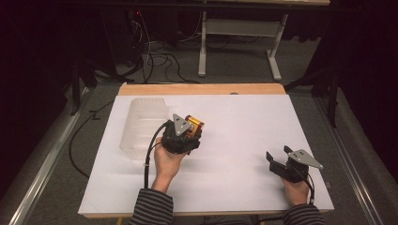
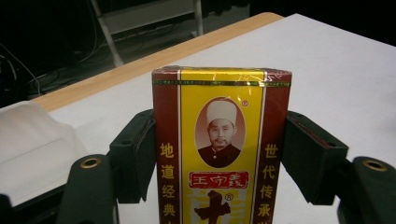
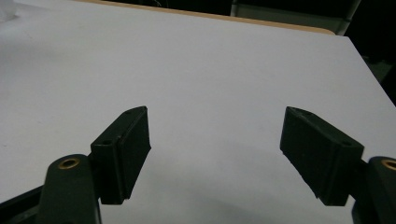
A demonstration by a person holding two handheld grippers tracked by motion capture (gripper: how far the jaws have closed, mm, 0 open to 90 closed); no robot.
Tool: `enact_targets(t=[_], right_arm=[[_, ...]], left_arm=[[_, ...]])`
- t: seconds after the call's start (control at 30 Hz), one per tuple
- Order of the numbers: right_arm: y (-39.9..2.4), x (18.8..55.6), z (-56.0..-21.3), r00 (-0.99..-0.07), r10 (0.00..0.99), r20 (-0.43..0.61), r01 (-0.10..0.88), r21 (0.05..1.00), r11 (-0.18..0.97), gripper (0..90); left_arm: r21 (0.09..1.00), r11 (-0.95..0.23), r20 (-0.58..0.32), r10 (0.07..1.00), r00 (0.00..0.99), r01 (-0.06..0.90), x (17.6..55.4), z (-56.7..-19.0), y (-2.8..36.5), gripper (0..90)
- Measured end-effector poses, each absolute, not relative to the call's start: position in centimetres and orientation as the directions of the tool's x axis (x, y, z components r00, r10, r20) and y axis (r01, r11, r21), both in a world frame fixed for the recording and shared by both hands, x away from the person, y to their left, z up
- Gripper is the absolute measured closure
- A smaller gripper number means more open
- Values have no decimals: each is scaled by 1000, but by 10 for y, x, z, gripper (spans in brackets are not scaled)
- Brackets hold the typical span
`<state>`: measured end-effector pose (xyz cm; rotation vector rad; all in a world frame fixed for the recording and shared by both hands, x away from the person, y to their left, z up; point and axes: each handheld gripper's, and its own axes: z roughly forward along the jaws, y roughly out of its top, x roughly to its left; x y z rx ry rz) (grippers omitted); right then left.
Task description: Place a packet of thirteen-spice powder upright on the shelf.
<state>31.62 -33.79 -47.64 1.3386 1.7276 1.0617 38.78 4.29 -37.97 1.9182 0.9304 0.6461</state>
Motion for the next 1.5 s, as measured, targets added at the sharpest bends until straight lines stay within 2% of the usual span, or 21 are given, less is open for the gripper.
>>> enact_targets(t=[1.5], right_arm=[[-339, 316, -476, -223, 974, -40, 397, 909, 128, 244]], left_arm=[[902, -219, 59, 916, 396, 372, 384, -383, 111, 327]])
